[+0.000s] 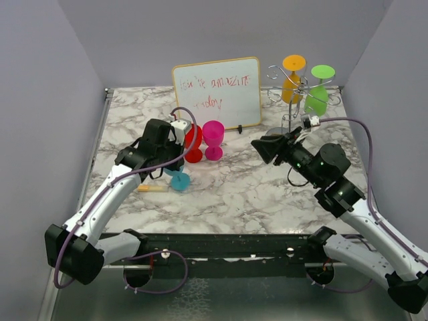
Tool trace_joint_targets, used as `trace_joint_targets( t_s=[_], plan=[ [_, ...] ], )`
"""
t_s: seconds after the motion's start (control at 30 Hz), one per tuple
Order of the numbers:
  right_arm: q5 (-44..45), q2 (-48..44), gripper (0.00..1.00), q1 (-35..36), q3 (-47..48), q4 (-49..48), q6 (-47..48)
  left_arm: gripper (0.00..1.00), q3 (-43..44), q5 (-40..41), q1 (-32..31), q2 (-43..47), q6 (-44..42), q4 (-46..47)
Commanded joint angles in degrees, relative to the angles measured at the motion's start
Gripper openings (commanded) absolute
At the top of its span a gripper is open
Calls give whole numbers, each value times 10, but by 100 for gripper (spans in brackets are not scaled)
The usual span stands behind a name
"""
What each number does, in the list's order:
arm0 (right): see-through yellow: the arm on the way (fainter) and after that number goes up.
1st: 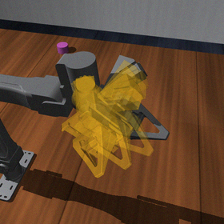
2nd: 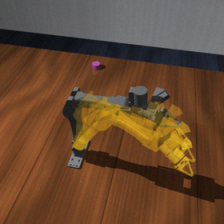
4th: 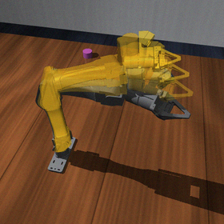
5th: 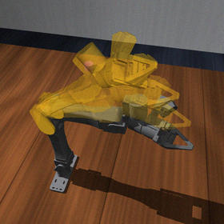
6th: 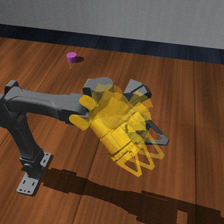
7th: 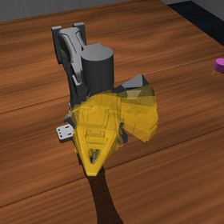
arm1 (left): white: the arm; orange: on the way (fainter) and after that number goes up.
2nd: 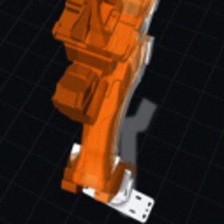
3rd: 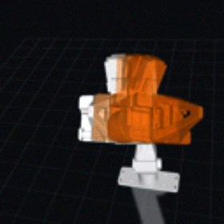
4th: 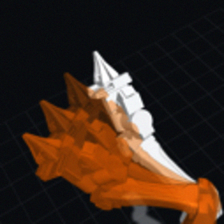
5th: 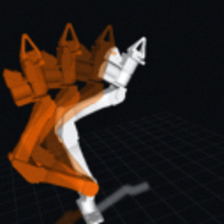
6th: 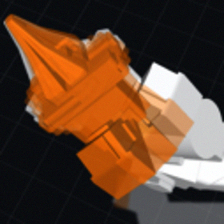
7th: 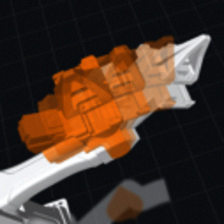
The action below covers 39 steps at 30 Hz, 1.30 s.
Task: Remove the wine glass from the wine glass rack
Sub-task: Place the wine glass at the center of the board.
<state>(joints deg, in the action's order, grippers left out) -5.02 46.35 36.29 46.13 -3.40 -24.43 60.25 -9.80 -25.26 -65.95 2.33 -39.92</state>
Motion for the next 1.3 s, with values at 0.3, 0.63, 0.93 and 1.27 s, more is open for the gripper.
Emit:
trace_joint_targets(
  t_s=[0.3,0.63,0.93,1.27],
  plan=[
    [-37,-13,55,1,32,20,-27,0,-4,65,-3,-25,24,55],
    [-24,-1,57,1,52,60,-13,0,10,87,-3,-45,23,43],
    [17,-37,57,1,33,63,5,9,12,106,-3,-62,12,28],
    [26,-42,57,1,27,63,11,10,30,127,-3,-76,15,33]
  ],
)
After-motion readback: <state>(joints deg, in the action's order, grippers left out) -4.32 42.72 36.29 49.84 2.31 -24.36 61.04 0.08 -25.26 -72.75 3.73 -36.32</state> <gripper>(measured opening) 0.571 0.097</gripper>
